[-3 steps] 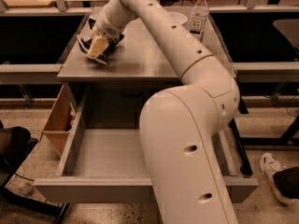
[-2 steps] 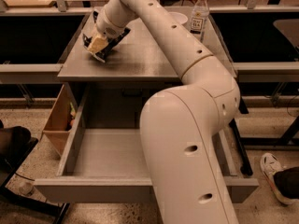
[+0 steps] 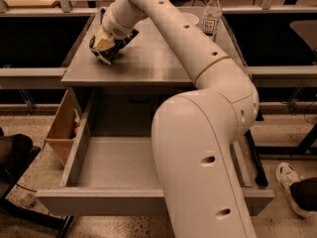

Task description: Place blue chip bag into top drawer

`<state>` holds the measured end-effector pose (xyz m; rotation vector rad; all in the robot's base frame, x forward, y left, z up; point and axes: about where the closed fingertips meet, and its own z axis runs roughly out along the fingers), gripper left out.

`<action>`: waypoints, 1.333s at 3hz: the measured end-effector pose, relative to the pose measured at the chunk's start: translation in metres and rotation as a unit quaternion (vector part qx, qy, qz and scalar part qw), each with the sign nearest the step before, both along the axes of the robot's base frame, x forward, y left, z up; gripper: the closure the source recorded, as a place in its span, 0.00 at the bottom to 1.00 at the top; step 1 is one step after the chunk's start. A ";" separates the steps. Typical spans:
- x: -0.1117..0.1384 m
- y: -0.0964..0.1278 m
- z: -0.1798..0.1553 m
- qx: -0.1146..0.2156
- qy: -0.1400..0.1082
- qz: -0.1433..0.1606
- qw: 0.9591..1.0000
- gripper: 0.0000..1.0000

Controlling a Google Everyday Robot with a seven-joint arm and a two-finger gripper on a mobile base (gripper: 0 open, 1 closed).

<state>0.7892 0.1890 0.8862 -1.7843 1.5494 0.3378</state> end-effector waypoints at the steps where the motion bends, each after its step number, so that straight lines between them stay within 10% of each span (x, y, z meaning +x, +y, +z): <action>1: -0.015 -0.016 0.027 0.007 -0.026 -0.006 1.000 1.00; 2: -0.054 -0.056 0.106 0.049 -0.103 -0.028 0.993 1.00; 3: -0.144 -0.067 0.180 0.093 -0.153 -0.006 0.984 1.00; 4: -0.246 -0.065 0.174 0.091 -0.126 0.053 0.986 1.00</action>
Offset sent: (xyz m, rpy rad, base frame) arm -0.2311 -0.0981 0.1285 0.0687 -0.2901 -0.0101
